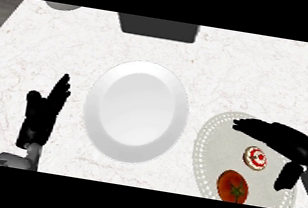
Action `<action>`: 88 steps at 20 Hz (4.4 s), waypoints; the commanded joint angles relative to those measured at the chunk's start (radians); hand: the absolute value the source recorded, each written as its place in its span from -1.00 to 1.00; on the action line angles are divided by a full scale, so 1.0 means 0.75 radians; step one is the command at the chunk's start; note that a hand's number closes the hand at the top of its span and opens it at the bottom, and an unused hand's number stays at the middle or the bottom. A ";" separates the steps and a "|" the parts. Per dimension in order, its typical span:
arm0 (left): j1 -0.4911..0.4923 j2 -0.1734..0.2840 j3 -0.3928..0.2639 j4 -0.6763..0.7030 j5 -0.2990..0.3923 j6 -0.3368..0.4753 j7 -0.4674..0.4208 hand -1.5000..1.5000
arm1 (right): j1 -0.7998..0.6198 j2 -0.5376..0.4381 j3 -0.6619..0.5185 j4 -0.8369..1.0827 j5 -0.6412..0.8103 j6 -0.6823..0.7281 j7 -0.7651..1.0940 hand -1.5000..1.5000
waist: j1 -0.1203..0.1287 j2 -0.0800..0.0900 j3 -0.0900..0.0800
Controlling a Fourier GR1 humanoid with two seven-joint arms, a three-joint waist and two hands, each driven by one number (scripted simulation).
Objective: Pick the cupcake from the placemat and place it in the plate
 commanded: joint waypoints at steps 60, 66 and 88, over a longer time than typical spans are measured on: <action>-0.141 -0.103 0.048 0.029 -0.107 -0.081 0.085 0.00 | -0.705 0.800 0.500 0.120 0.302 -1.081 2.777 1.00 | 0.086 0.014 0.000; -0.052 -0.105 0.035 0.009 -0.108 -0.091 0.042 0.00 | -0.609 0.801 0.477 0.133 -0.022 -1.111 2.627 1.00 | 0.089 0.014 0.001; -0.003 -0.077 0.121 -0.018 -0.085 -0.098 0.020 0.00 | -0.358 0.801 0.537 -0.213 -0.351 -1.986 1.954 -1.00 | 0.006 0.000 0.001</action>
